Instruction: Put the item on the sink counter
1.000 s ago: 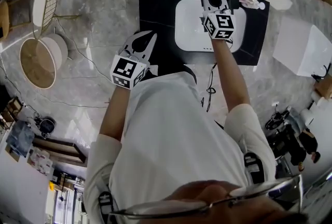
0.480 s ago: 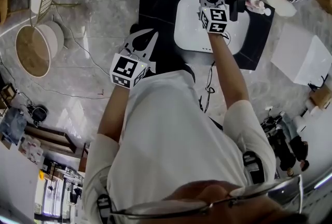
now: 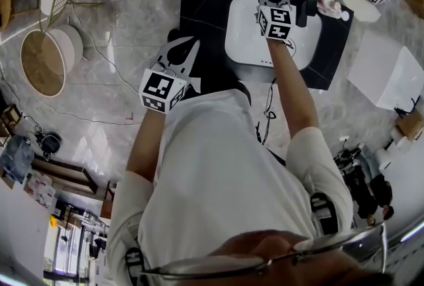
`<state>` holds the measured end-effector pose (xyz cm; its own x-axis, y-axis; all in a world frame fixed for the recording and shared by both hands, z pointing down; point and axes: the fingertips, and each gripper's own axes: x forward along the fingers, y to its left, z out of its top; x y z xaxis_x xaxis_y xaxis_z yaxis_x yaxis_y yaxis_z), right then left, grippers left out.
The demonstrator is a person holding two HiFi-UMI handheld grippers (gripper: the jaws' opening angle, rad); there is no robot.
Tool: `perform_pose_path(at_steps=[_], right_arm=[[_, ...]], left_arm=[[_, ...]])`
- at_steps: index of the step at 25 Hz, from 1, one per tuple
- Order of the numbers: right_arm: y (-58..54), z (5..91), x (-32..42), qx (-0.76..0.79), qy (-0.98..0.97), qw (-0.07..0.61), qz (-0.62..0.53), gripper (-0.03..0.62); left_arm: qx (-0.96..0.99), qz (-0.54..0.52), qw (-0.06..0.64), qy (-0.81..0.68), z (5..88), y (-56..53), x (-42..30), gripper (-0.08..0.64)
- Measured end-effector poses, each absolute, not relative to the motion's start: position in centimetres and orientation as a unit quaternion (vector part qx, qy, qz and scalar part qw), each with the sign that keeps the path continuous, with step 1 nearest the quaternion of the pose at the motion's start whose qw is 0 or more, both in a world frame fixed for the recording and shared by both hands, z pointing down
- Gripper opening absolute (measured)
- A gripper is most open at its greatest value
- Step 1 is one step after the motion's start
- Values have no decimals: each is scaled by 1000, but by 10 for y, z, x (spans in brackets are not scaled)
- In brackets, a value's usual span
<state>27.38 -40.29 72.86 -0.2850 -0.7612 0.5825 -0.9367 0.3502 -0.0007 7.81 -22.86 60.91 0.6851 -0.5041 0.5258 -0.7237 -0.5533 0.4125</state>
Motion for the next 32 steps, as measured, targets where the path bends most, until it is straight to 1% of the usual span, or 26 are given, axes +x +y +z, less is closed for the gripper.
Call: perform_pose_path(at_steps=[4, 10, 20, 32], right_arm=[[-400, 737, 271, 537, -782, 261, 178, 49], [-394, 730, 271, 537, -784, 257, 177, 58], [-366, 690, 259, 514, -810, 236, 157, 54], [-312, 630, 270, 526, -812, 204, 151, 31]], left_arm=[[864, 176, 312, -354, 612, -228, 76, 5], [867, 178, 307, -351, 610, -226, 77, 5], [871, 165, 275, -371, 589, -229, 78, 5], [875, 156, 245, -387, 554, -202, 69, 5]])
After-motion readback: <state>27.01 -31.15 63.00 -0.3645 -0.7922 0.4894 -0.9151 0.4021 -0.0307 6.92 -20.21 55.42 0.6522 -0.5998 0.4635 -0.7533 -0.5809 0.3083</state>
